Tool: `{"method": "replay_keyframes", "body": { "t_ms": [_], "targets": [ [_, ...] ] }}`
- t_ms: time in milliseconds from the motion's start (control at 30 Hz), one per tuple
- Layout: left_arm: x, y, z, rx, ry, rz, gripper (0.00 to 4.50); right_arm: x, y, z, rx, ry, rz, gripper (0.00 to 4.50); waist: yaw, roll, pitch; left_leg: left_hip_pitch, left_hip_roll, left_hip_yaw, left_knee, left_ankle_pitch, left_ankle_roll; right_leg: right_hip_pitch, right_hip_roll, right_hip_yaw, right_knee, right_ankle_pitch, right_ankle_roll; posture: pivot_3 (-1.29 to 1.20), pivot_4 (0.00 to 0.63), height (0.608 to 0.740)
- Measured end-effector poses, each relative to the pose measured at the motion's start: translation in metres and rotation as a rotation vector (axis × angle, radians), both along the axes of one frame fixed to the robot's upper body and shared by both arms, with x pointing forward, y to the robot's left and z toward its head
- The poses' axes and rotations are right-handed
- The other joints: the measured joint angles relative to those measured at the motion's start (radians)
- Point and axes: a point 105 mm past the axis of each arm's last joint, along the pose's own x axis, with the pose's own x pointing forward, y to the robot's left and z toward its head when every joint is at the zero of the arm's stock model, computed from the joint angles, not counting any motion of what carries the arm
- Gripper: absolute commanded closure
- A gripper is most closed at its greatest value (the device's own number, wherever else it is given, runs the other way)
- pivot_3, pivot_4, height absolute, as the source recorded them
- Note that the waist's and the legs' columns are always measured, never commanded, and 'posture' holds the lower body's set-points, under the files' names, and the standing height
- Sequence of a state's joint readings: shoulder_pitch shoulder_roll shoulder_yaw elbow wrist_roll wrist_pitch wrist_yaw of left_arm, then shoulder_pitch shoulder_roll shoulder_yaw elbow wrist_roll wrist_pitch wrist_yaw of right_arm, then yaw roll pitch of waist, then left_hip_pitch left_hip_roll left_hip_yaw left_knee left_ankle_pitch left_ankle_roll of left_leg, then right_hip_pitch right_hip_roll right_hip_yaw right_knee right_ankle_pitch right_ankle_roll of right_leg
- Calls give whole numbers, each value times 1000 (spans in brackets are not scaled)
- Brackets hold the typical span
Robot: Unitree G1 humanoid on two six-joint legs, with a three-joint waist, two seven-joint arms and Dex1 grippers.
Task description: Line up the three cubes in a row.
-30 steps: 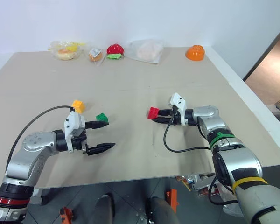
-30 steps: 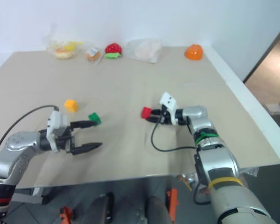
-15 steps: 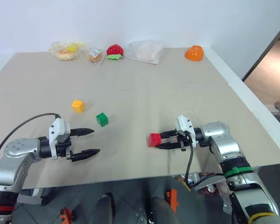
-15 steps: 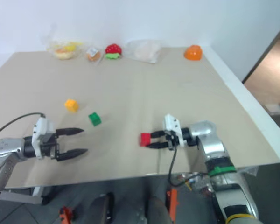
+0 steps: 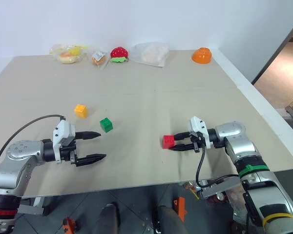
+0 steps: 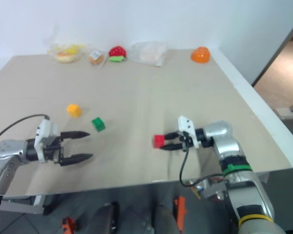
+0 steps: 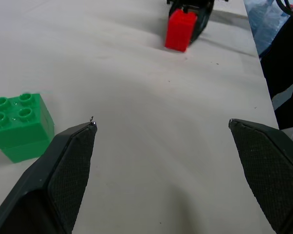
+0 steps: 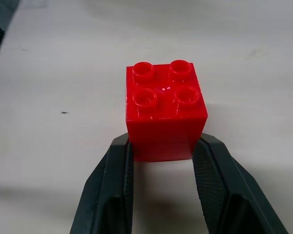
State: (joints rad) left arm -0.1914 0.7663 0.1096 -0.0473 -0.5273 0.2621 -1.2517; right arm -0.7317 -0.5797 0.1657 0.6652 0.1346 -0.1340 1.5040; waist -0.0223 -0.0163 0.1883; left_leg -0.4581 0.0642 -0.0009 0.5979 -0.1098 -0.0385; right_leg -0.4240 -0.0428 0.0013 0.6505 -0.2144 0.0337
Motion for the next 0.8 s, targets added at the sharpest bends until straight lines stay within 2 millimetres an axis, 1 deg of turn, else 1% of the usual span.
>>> {"method": "replay_keyframes", "body": {
  "t_ms": [133, 233, 367, 567, 600, 700, 767, 800],
  "targets": [
    [0, -2, 0, -6, 1, 4, 0, 8, 2, 4, -21, -4, 12, 3336, 0, 0, 0, 0, 0, 0, -1, 0, 0, 0, 1, 0, 0, 0, 0, 0, 150, 740],
    [-1, -3, -1, -5, 1, 11, 0, 6, 2, 0, -33, 9, 23, 3336, 0, 0, 0, 0, 0, 0, -2, 0, 0, 0, 1, 1, 0, 0, 0, 0, 150, 740],
    [-6, -2, -7, -4, 17, 18, 0, 4, -1, -3, -27, 18, 25, 3336, 0, 0, 0, 0, 0, 0, -3, 0, 0, 0, 1, 1, 0, 0, 0, 0, 150, 740],
    [-7, -1, -8, -5, 20, 31, 0, 2, -4, -5, -27, 21, 22, 3336, 1, 0, 0, 0, 0, 0, -1, 0, 0, 1, 1, 1, 0, 0, 0, 0, 150, 740],
    [-7, -1, -8, -5, 19, 33, 0, 2, -4, -5, -29, 22, 21, 2330, 1, 0, 0, 0, 0, 0, -1, 0, 0, 1, 1, 1, 0, 0, 0, 0, 150, 740],
    [-6, -1, -8, -7, 18, 38, 0, 2, -4, -8, -50, 28, 26, 1418, 0, 0, 0, 1, 0, 0, -1, 0, 0, 1, 1, 1, 0, 0, 0, 0, 150, 740],
    [-5, -1, -8, -11, 15, 48, 0, 2, -4, -9, -52, 28, 23, 729, 0, -1, 0, 3, 0, 0, -1, 0, 0, 2, 0, 1, 0, 0, 0, 0, 150, 740],
    [-4, -1, -8, -10, 14, 54, 0, 2, -4, -9, -52, 33, 21, 729, 0, -1, 0, 3, 0, 0, 0, 0, -1, 2, 0, 1, 0, 0, 0, 0, 150, 740]
  ]
}}
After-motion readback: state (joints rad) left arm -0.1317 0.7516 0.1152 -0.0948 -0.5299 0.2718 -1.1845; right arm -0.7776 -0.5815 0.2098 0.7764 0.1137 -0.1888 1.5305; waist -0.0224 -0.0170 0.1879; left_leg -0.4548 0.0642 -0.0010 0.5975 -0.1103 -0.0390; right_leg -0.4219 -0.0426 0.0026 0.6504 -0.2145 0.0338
